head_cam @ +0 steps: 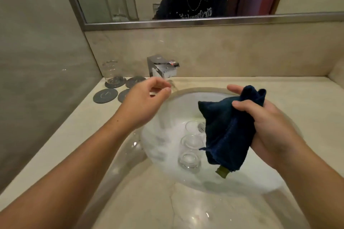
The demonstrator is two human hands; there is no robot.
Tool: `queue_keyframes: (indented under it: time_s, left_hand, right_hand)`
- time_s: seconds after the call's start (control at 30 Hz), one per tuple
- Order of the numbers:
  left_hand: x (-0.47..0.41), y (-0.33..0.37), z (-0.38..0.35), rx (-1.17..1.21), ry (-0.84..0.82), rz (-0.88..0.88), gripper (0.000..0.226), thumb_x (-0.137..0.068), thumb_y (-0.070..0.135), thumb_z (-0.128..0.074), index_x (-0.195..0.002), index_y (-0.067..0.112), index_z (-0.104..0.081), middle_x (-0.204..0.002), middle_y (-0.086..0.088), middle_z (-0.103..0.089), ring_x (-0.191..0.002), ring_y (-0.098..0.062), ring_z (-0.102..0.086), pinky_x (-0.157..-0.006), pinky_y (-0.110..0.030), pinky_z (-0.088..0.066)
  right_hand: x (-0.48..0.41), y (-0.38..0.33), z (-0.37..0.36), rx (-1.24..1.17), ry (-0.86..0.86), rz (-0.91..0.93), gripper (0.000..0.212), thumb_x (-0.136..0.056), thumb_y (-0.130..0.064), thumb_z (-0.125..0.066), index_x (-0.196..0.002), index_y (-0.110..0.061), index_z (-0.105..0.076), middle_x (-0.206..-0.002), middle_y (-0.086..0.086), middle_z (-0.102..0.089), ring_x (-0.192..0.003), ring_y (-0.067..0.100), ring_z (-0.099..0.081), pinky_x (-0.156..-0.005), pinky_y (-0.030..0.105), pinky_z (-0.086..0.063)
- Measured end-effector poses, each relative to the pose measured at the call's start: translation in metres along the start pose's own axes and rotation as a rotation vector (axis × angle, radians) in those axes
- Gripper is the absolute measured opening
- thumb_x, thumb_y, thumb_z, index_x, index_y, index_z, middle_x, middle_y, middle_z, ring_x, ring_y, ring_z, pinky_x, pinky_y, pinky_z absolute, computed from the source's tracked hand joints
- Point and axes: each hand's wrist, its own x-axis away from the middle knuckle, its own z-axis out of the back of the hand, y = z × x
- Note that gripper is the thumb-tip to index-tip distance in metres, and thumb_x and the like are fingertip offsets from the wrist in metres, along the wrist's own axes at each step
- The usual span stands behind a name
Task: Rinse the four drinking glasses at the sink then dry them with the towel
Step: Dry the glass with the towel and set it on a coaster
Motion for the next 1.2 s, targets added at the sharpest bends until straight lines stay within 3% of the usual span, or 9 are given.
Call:
queue_keyframes:
  time_s: [0.07, 0.2, 0.27, 0.37, 0.63, 0.83, 0.9, 1.1, 1.2]
  left_hand:
    - [0.012, 0.004, -0.019, -0.039, -0.152, 0.005, 0.015, -0.1, 0.03, -0.067, -0.113, 0.024, -0.073, -0.108, 0.015, -0.074, -0.097, 0.009, -0.065, -0.079, -0.003, -0.045]
    - [0.025, -0.004, -0.055, -0.25, -0.429, 0.15, 0.057, -0.091, 0.053, -0.071, -0.14, 0.028, -0.057, -0.133, 0.011, -0.065, -0.115, -0.008, -0.064, -0.099, -0.029, -0.052]
    - [0.031, -0.011, -0.069, -0.432, -0.574, 0.282, 0.082, -0.085, 0.065, -0.072, -0.15, 0.023, -0.044, -0.143, 0.006, -0.059, -0.122, -0.017, -0.061, -0.1, -0.034, -0.05]
    - [0.033, -0.021, -0.085, -0.572, -0.664, 0.41, 0.096, -0.078, 0.071, -0.073, -0.151, 0.017, -0.041, -0.145, 0.0, -0.058, -0.123, -0.022, -0.06, -0.103, -0.039, -0.05]
    - [0.034, -0.035, -0.108, -0.541, -0.664, 0.41, 0.095, -0.074, 0.069, -0.079, -0.15, 0.024, -0.042, -0.151, 0.009, -0.055, -0.12, -0.018, -0.06, -0.092, -0.031, -0.049]
    - [0.039, -0.035, -0.098, -0.432, -0.554, 0.37, 0.073, -0.072, 0.059, -0.083, -0.129, 0.026, -0.052, -0.11, 0.015, -0.066, -0.098, -0.006, -0.063, -0.082, -0.028, -0.053]
    - [0.038, -0.026, -0.089, -0.361, -0.487, 0.333, 0.066, -0.074, 0.055, -0.084, -0.126, 0.028, -0.052, -0.11, 0.014, -0.064, -0.096, -0.004, -0.064, -0.078, -0.025, -0.052]
    - [0.049, 0.007, -0.084, -0.045, -0.316, 0.189, 0.064, -0.077, 0.052, -0.08, -0.131, 0.043, -0.048, -0.123, 0.015, -0.058, -0.104, -0.001, -0.064, -0.074, -0.018, -0.047]
    - [0.056, 0.017, -0.096, 0.034, -0.308, 0.14, 0.065, -0.077, 0.056, -0.079, -0.134, 0.049, -0.047, -0.124, 0.016, -0.055, -0.109, 0.001, -0.061, -0.077, -0.016, -0.047]
  right_hand:
    - [0.0, 0.005, 0.016, -0.074, 0.024, -0.013, 0.036, -0.103, -0.01, -0.053, -0.124, -0.029, -0.075, -0.12, 0.009, -0.076, -0.107, 0.023, -0.076, -0.089, 0.037, -0.06]
    - [-0.003, 0.022, 0.04, -0.227, 0.108, -0.073, 0.038, -0.103, -0.01, -0.048, -0.131, -0.022, -0.071, -0.124, 0.008, -0.077, -0.111, 0.023, -0.076, -0.095, 0.039, -0.058]
    - [-0.006, 0.032, 0.044, -0.281, 0.121, -0.128, 0.039, -0.103, -0.011, -0.046, -0.134, -0.02, -0.068, -0.125, 0.009, -0.077, -0.113, 0.024, -0.075, -0.098, 0.041, -0.057]
    - [-0.011, 0.045, 0.046, -0.318, 0.119, -0.205, 0.04, -0.102, -0.012, -0.046, -0.138, -0.013, -0.064, -0.132, 0.014, -0.073, -0.123, 0.032, -0.07, -0.109, 0.047, -0.052]
    - [-0.016, 0.051, 0.053, -0.326, 0.103, -0.307, 0.049, -0.095, -0.013, -0.045, -0.14, 0.002, -0.057, -0.129, 0.024, -0.072, -0.124, 0.04, -0.068, -0.112, 0.056, -0.047]
    - [-0.016, 0.047, 0.064, -0.461, 0.135, -0.26, 0.038, -0.097, -0.011, -0.043, -0.126, 0.002, -0.064, -0.124, 0.024, -0.074, -0.12, 0.04, -0.07, -0.109, 0.059, -0.049]
    - [-0.015, 0.046, 0.062, -0.487, 0.131, -0.243, 0.036, -0.098, -0.011, -0.044, -0.126, 0.001, -0.064, -0.123, 0.023, -0.075, -0.119, 0.04, -0.07, -0.109, 0.059, -0.049]
    - [-0.013, 0.042, 0.047, -0.566, 0.089, -0.065, 0.026, -0.106, -0.014, -0.051, -0.125, -0.007, -0.066, -0.121, 0.012, -0.078, -0.112, 0.023, -0.076, -0.089, 0.038, -0.059]
    - [-0.011, 0.047, 0.038, -0.353, 0.035, 0.086, 0.022, -0.104, -0.019, -0.058, -0.121, -0.011, -0.069, -0.115, 0.011, -0.078, -0.113, 0.023, -0.075, -0.094, 0.042, -0.06]
